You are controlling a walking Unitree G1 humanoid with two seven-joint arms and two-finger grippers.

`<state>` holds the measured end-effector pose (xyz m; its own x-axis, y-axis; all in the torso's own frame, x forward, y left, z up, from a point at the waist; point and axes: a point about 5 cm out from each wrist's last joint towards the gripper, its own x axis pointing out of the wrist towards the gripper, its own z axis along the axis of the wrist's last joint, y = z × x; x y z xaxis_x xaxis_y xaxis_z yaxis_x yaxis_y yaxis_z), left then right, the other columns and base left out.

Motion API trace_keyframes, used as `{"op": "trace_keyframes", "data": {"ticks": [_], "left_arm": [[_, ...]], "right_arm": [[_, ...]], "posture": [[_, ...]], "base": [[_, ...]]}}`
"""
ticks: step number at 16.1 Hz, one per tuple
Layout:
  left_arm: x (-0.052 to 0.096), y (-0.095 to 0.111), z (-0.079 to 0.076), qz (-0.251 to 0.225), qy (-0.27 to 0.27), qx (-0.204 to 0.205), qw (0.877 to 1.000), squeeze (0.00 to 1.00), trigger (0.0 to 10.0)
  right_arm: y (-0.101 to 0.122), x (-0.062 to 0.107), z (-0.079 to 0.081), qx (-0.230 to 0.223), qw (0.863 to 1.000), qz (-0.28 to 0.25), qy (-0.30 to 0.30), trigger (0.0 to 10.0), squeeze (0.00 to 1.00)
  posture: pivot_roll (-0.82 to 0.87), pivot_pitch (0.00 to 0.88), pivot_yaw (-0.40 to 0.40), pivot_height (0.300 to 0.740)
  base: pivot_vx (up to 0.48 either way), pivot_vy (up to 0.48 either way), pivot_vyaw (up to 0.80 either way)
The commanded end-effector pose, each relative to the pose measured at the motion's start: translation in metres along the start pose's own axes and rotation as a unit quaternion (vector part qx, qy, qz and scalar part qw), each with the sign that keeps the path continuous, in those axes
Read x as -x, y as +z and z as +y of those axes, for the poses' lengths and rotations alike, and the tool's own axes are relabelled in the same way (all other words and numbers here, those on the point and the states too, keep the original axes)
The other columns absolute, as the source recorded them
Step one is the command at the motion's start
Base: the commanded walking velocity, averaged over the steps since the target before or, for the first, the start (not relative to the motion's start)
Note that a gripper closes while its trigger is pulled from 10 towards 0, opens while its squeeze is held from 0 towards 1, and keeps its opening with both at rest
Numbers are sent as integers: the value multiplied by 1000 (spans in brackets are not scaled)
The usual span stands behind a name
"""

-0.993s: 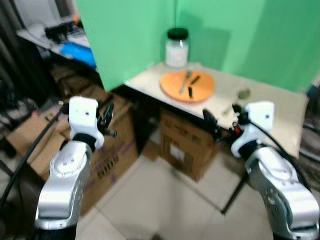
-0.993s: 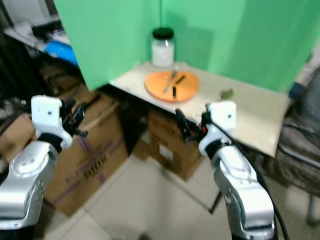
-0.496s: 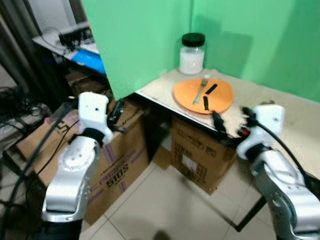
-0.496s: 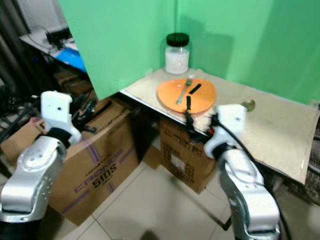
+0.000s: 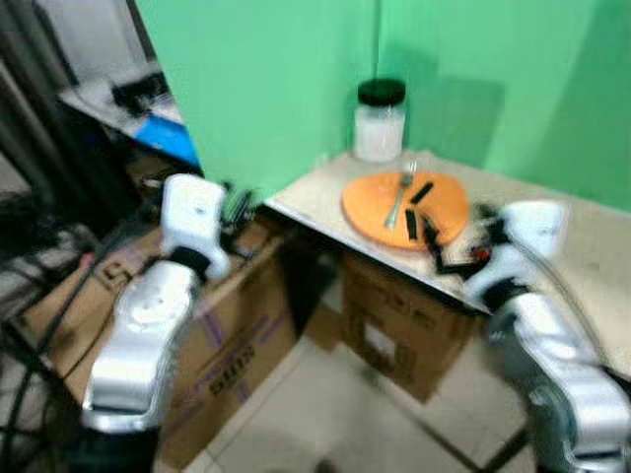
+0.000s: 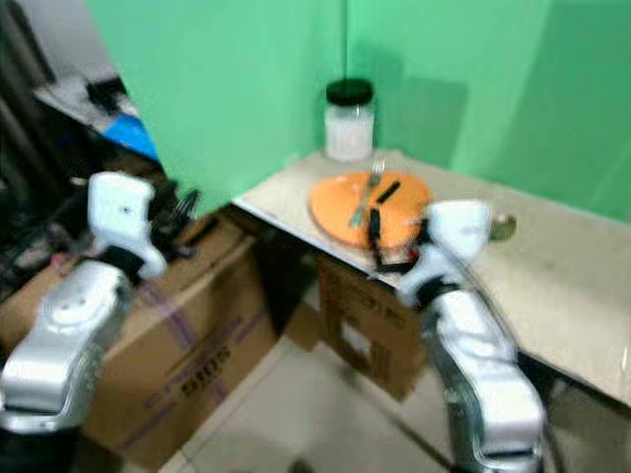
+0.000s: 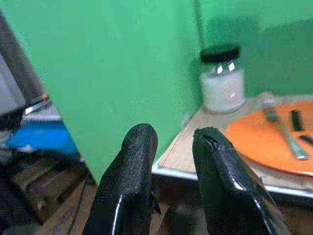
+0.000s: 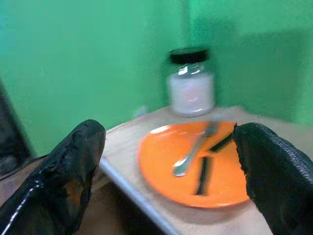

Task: Setting the table

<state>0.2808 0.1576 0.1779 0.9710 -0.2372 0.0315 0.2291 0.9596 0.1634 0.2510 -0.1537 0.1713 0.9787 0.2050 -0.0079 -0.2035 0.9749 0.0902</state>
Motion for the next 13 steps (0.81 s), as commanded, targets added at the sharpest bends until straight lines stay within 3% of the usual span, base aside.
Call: {"op": "trace_keyframes", "data": {"ticks": [1,5,7,8,13], "left_arm": [[-3,3,-6,-6,-15,-3,1000,0,10000],[3,-1,-17,2,-49,-4,999,0,10000],[6,-3,-20,10,-70,-10,997,0,10000],[8,-5,-21,15,-77,-15,997,0,10000],[12,-7,-19,21,-75,-21,997,0,10000]], "right_arm": [[2,3,-7,5,1000,-4,-15,10000,0],[1,4,-10,0,1000,-2,-15,10000,0],[2,2,-9,0,1000,-3,-7,10000,0],[2,2,-8,2,1000,-3,-3,10000,0],[-1,-3,-3,-1,1000,6,13,10000,0]], "posture": [[52,0,100,740],[73,0,83,740],[77,0,81,740],[80,0,78,740],[94,0,65,740]], "base": [[349,0,0],[350,0,0],[349,0,-800],[345,0,-800],[341,0,0]]}}
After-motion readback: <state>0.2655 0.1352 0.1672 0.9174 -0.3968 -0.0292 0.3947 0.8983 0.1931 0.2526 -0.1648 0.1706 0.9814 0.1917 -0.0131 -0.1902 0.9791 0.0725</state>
